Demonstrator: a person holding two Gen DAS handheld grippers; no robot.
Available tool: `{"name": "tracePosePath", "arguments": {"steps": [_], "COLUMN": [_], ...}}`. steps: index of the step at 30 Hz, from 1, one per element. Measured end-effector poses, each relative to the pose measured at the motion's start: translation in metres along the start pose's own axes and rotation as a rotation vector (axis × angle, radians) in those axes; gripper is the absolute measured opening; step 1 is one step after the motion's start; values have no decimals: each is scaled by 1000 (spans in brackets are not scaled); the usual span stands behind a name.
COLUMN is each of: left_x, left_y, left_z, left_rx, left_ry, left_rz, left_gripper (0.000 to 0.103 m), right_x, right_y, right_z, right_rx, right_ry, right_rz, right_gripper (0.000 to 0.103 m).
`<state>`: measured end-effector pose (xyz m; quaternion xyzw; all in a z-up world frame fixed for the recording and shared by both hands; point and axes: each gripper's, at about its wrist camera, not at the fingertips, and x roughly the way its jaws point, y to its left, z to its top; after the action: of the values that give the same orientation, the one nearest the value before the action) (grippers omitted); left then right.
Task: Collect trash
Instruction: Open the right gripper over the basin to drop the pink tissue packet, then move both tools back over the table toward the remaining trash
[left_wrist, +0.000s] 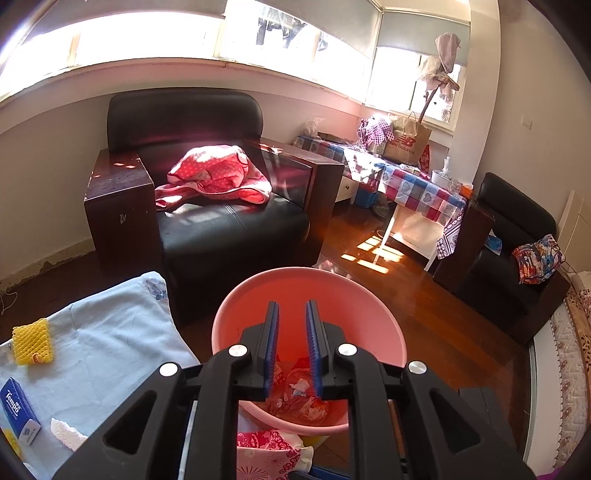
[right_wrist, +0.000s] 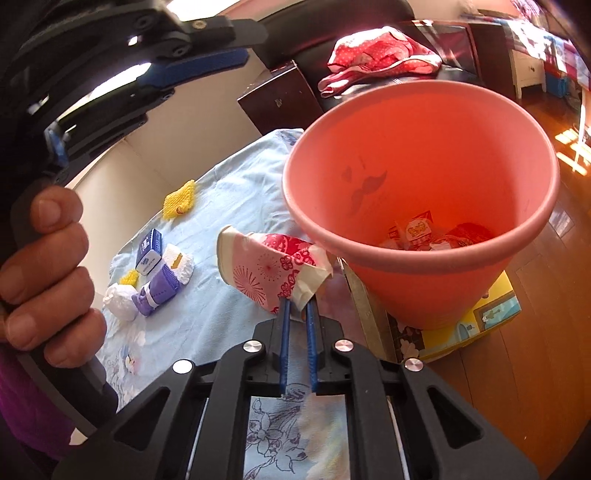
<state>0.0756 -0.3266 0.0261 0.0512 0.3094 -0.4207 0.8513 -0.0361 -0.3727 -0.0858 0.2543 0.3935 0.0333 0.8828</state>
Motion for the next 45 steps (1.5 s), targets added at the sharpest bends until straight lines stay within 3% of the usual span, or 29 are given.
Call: {"name": "tracePosePath", "arguments": {"steps": [6,8,16,28,36,38,45], "left_x": [-19,-28,-59,-73,-84,-89,-113], "left_y": [14,18,28,36,47,50,64], "left_z": [4,7,9,-11,-29,-34,-50], "left_rx": [-36,-52,-74,-85,-111,-119,-129], "left_ry": [-29,-45,-108,-87,-75,-77,-99], "left_rz": [27,39,63,86,107,117,181], "left_gripper": [22,36,43,51,55,56,60], "right_x": [-19,-26,-50,-51,-51,-53,-55], "right_y": [28,31,4,-31,-35,-33,-11], "right_z": [2,7,28,37,38,37,37], "right_rx": [-135,-154,-105,-68,-53,-57,-97], "right_ry": [-76,-105,-186,-203,-200,-203,-217], "right_rz": [-8,-27,-163,-400,-419,-405,-332], "right_gripper": [7,7,8,8,8,18,20]}}
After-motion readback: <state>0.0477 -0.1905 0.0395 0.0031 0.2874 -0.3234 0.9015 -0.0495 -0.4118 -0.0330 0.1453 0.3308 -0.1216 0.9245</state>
